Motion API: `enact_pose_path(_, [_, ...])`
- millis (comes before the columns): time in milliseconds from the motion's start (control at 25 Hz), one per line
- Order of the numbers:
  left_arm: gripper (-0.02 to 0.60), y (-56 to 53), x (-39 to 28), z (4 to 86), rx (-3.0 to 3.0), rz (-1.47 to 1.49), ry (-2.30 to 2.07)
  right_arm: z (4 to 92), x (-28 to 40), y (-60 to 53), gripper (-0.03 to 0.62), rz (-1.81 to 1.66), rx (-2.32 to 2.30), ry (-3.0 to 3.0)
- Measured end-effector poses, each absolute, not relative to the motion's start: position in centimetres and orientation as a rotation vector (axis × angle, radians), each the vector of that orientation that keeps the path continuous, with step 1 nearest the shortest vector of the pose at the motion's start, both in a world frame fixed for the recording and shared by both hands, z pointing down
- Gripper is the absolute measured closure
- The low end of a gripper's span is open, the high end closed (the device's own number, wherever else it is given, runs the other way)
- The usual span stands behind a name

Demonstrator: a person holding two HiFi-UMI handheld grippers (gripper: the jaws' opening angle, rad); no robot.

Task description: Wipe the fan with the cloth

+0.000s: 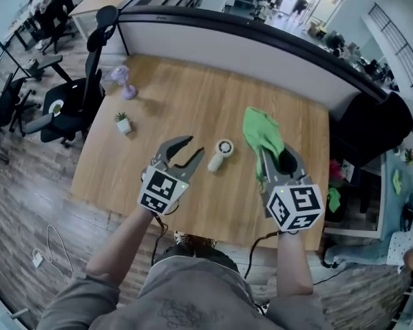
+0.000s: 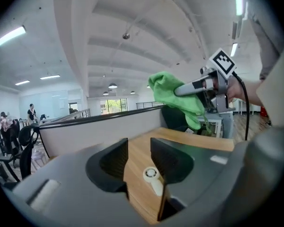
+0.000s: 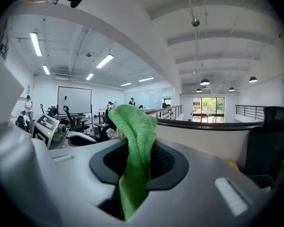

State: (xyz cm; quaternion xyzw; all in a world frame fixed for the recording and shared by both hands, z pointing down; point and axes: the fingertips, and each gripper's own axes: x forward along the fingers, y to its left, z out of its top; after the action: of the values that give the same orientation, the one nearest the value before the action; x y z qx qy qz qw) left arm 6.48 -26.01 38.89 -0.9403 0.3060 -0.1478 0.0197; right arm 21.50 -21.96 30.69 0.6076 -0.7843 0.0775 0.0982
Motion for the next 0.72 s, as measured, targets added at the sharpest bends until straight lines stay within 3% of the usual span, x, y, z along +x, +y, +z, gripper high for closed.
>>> enact_pose_path(160, [0.436, -25.3, 4.8, 33.6, -2.921, -0.313, 1.027, 27.0, 20.8, -19.3, 0.497, 0.142, 1.818, -2.367])
enact_pose_path(440, [0.494, -21.7, 2.1, 27.0, -2.872, -0.095, 1.056, 23.3, 20.0, -15.2, 0.497, 0.04, 1.835, -2.402])
enact_pose_path(560, [0.56, -20.1, 1.3, 25.4, -2.855, -0.038, 1.046, 22.6, 19.8, -14.0, 0.497, 0.014, 1.845, -2.405])
enact_pose_path(720, [0.575, -18.5, 0.4, 24.6, -2.818, -0.051, 1.038, 22.4, 19.9, -12.4, 0.497, 0.026, 1.873, -2.397])
